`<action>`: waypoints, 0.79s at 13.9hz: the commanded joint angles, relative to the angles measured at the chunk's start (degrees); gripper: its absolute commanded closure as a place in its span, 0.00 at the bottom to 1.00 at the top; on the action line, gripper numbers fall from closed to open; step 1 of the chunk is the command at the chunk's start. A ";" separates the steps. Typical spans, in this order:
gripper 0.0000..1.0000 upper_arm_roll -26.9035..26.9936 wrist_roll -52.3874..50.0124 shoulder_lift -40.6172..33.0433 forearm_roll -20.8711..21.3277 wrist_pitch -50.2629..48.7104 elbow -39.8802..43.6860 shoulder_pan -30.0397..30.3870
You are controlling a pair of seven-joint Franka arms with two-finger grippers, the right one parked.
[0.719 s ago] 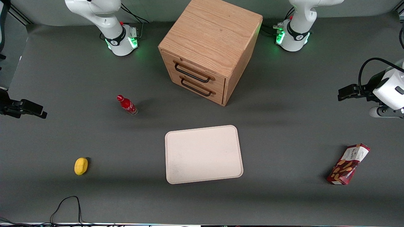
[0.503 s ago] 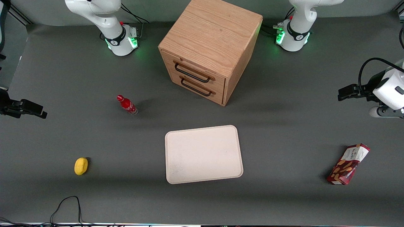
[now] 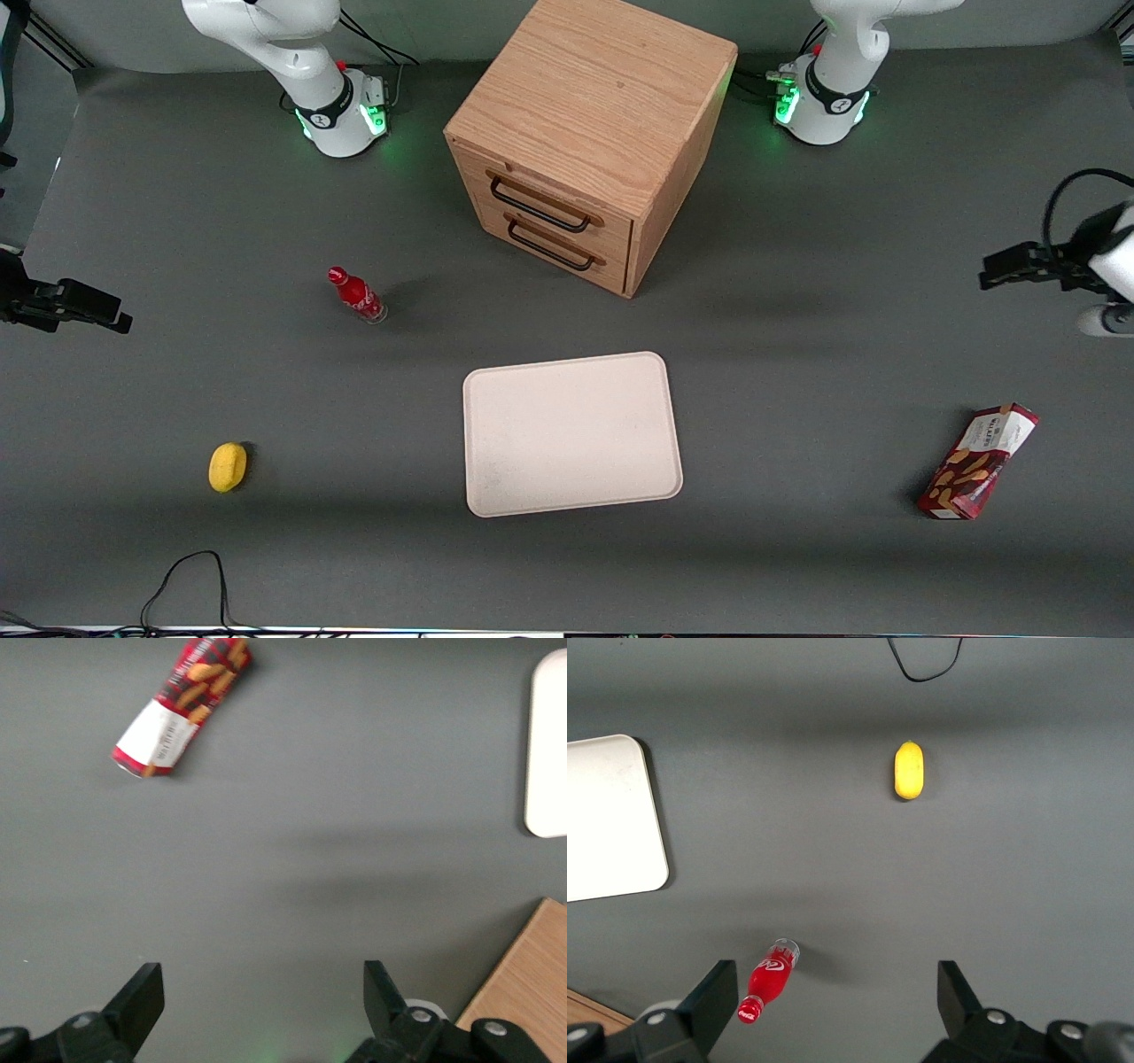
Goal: Place red cookie box on tray
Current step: 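Move the left gripper over the red tartan shortbread box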
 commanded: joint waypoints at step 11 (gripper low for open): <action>0.00 -0.43 33.53 23.65 2.05 5.50 22.68 11.59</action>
